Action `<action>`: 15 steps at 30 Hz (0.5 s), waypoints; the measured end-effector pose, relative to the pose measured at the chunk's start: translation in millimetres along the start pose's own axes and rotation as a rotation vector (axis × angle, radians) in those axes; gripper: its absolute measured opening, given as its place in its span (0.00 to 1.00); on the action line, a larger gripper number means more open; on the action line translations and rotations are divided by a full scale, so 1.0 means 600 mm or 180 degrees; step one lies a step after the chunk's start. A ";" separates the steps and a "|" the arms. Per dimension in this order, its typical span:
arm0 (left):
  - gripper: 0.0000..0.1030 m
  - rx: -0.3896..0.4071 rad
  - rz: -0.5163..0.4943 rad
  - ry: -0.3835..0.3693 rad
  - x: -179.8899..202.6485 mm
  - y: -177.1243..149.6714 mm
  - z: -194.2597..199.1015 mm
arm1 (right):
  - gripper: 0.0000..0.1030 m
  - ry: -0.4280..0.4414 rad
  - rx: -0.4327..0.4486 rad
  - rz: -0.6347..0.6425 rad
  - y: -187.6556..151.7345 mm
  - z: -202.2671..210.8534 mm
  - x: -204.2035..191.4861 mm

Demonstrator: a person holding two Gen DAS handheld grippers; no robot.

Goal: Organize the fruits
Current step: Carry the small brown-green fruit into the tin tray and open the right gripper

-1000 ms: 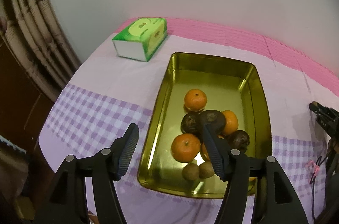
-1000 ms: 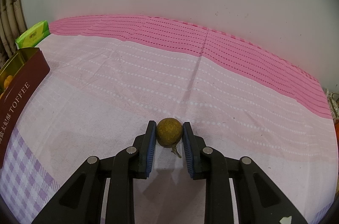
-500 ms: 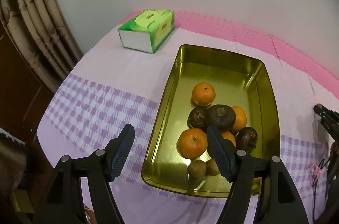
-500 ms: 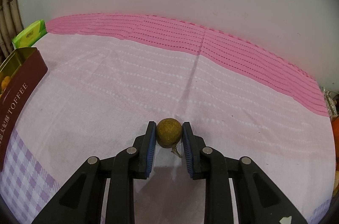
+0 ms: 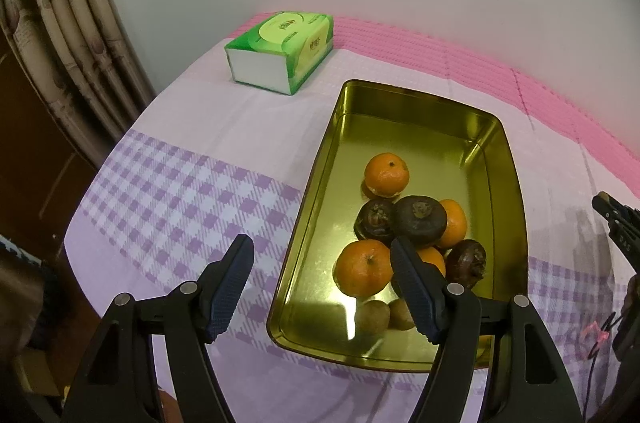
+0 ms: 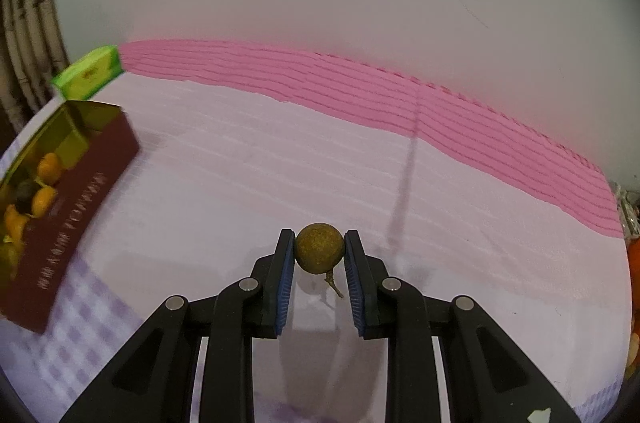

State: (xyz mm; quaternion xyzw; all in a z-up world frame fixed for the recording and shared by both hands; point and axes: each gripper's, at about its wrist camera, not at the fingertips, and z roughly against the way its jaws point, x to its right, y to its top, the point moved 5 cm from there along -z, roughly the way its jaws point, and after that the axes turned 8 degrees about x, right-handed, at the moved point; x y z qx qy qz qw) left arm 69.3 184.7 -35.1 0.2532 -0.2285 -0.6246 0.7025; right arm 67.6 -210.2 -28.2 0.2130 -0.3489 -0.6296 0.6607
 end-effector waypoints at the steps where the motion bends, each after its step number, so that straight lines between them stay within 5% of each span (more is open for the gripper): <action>1: 0.69 -0.0001 0.0002 -0.0001 -0.001 0.000 0.000 | 0.22 0.0037 0.0011 0.0026 0.004 0.004 -0.011; 15: 0.81 0.0055 0.0169 0.0076 -0.024 0.006 0.017 | 0.22 0.0744 0.0145 0.0292 0.052 0.061 -0.185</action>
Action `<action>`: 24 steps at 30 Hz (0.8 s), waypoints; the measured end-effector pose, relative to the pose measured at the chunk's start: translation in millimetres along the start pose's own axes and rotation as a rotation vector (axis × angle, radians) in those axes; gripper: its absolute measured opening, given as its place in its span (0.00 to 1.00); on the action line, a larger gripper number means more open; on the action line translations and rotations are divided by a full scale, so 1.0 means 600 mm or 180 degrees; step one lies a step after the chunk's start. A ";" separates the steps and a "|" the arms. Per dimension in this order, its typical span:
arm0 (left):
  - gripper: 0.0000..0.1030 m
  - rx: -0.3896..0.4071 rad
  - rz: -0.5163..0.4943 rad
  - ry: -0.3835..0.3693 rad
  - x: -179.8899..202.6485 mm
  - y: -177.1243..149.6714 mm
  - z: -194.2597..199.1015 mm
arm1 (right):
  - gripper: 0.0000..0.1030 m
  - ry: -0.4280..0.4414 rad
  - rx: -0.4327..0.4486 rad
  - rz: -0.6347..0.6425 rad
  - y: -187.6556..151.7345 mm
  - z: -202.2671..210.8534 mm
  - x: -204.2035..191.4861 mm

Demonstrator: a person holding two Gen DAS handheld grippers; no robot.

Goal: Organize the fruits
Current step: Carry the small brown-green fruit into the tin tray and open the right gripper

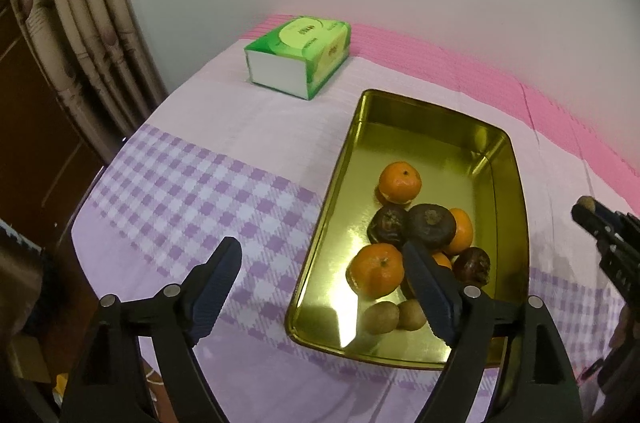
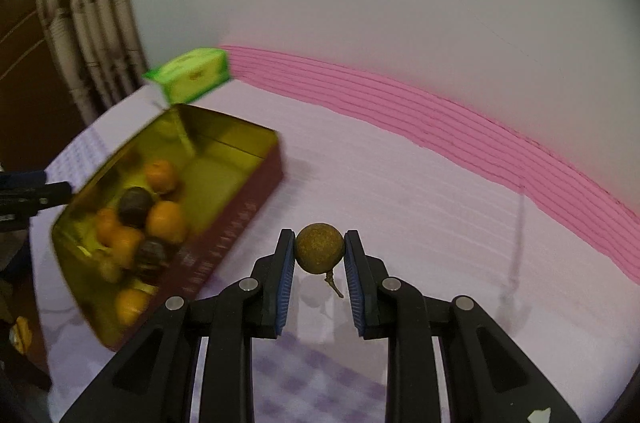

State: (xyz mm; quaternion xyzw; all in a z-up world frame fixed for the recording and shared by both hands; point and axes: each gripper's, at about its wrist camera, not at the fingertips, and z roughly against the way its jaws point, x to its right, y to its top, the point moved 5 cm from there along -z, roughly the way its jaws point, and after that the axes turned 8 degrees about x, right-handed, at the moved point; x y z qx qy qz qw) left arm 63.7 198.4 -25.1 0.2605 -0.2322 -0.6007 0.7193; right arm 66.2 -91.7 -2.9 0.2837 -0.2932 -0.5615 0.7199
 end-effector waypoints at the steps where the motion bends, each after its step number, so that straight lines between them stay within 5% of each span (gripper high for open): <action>1: 0.81 0.0013 0.0016 0.0019 -0.003 0.001 0.003 | 0.22 0.0054 0.0003 0.0015 0.004 -0.002 -0.013; 13: 0.83 0.0020 0.0206 0.0044 -0.030 -0.002 0.028 | 0.22 0.0572 -0.0106 0.0298 0.013 -0.035 -0.164; 24: 0.84 -0.0037 0.0244 0.0044 -0.034 -0.015 0.037 | 0.22 0.0696 -0.0208 0.0412 0.003 -0.068 -0.223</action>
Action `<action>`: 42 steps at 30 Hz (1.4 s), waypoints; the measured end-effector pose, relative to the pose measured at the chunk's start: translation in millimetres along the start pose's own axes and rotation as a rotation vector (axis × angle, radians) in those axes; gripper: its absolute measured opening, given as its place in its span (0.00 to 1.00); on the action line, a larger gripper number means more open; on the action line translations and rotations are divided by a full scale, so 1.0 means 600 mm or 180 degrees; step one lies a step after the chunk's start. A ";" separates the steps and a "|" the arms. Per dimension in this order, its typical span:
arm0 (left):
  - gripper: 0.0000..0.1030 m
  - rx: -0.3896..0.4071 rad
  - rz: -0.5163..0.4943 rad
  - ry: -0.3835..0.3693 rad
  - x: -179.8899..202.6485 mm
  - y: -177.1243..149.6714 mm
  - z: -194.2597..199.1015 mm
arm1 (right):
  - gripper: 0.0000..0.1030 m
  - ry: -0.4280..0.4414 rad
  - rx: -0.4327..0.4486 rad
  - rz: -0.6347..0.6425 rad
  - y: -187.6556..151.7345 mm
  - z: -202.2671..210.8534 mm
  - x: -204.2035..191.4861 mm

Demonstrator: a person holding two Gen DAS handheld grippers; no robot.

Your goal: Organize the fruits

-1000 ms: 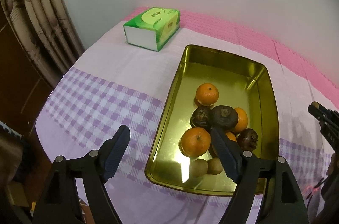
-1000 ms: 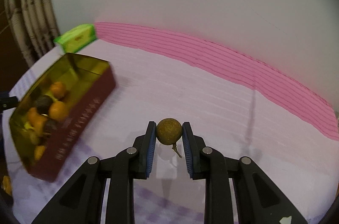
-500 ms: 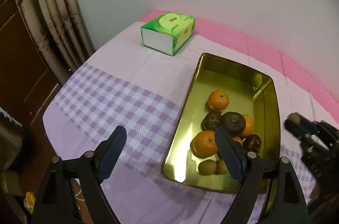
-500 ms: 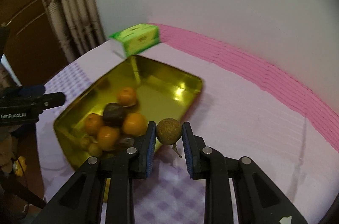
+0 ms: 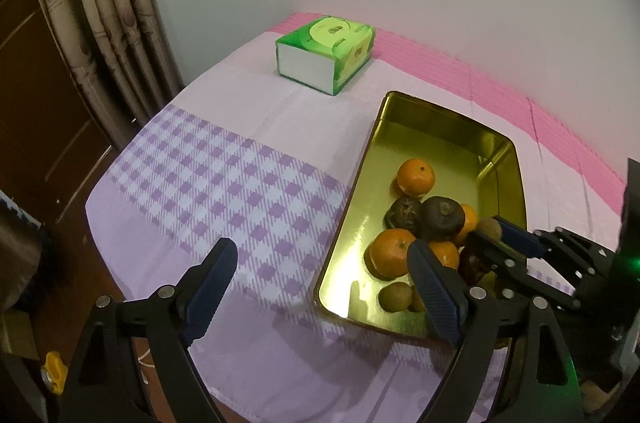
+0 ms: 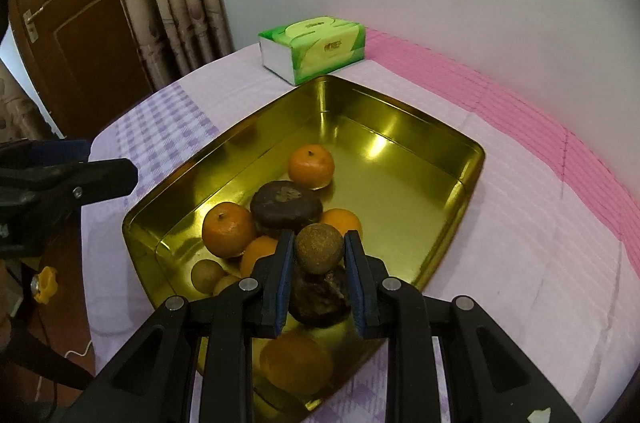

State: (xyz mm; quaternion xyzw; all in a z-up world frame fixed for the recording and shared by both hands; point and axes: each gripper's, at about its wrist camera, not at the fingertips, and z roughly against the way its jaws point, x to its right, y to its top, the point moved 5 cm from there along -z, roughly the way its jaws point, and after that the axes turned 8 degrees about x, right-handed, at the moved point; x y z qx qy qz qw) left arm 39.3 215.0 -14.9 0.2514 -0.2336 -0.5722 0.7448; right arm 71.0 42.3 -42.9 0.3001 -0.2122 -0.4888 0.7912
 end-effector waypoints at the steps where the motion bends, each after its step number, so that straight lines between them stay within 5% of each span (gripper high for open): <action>1: 0.84 0.0001 -0.0007 0.0008 0.000 0.000 0.000 | 0.22 0.0006 -0.0007 -0.0003 0.000 -0.001 0.000; 20: 0.84 -0.0006 -0.0025 0.0013 0.002 -0.003 0.001 | 0.24 -0.0086 -0.0064 -0.0003 -0.004 -0.021 -0.003; 29: 0.84 0.0010 -0.0053 0.0015 0.005 -0.005 0.005 | 0.54 -0.0135 0.0016 -0.0023 0.000 -0.004 -0.002; 31: 0.84 0.0015 -0.0067 0.0011 0.007 -0.006 0.007 | 0.67 -0.0188 0.0026 -0.0047 0.001 0.006 -0.001; 42: 0.85 -0.0005 -0.0200 0.0002 0.024 -0.016 0.009 | 0.95 -0.0422 0.0007 -0.0322 -0.010 0.071 0.021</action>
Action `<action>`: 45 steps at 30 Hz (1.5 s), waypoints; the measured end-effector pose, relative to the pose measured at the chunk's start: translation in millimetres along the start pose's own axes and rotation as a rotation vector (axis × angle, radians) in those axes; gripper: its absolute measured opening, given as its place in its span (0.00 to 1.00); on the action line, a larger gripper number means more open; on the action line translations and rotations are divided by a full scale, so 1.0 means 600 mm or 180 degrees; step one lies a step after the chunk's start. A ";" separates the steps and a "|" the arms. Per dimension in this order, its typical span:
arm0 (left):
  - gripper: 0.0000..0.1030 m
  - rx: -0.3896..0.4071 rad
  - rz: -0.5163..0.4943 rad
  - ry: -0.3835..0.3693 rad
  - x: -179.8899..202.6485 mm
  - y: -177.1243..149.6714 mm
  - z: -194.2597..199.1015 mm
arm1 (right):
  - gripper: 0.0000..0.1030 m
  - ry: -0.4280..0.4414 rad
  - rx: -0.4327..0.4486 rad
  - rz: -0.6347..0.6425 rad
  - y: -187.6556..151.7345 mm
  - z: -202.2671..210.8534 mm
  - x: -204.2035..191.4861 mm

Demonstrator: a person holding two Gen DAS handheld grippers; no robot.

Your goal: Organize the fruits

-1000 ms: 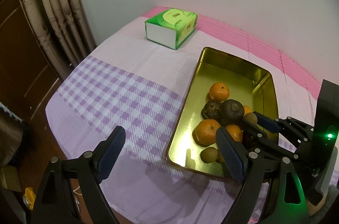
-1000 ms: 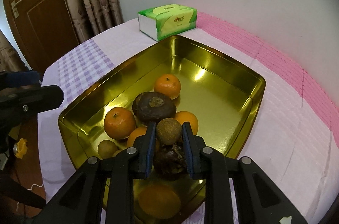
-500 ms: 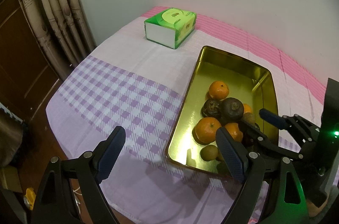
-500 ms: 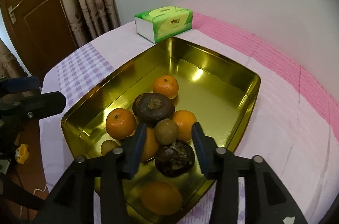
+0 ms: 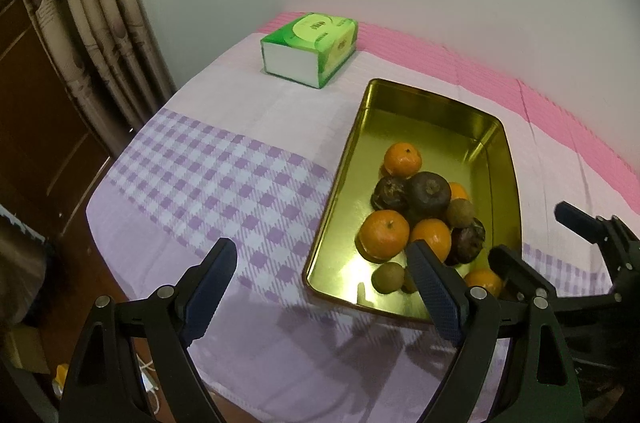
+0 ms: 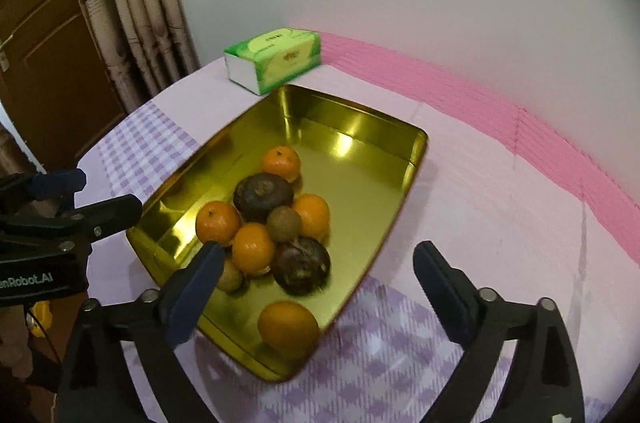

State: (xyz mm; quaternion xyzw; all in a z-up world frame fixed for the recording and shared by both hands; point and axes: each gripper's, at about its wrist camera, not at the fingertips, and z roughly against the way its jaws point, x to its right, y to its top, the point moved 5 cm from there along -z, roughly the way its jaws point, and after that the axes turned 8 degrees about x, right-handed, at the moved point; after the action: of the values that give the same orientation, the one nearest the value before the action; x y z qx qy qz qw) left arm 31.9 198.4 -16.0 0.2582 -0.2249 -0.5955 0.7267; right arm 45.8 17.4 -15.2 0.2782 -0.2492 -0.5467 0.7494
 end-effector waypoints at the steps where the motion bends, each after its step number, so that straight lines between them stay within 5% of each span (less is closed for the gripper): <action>1: 0.85 -0.0002 -0.0017 0.0002 0.002 -0.001 0.000 | 0.96 -0.0010 -0.0020 -0.0009 -0.003 0.001 0.002; 15: 0.86 -0.0018 -0.0161 -0.0011 0.019 -0.011 0.000 | 0.99 -0.0036 -0.0299 -0.0075 -0.048 0.011 0.004; 45: 0.86 -0.0053 -0.0209 -0.0002 0.021 -0.017 -0.007 | 0.99 -0.0077 -0.0414 0.0004 -0.059 -0.003 -0.005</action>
State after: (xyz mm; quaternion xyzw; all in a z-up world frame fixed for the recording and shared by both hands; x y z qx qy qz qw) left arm 29.5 184.9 -25.4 0.2593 -0.2116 -0.6209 0.7089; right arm 22.2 11.8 -41.2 0.2221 -0.2223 -0.5647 0.7632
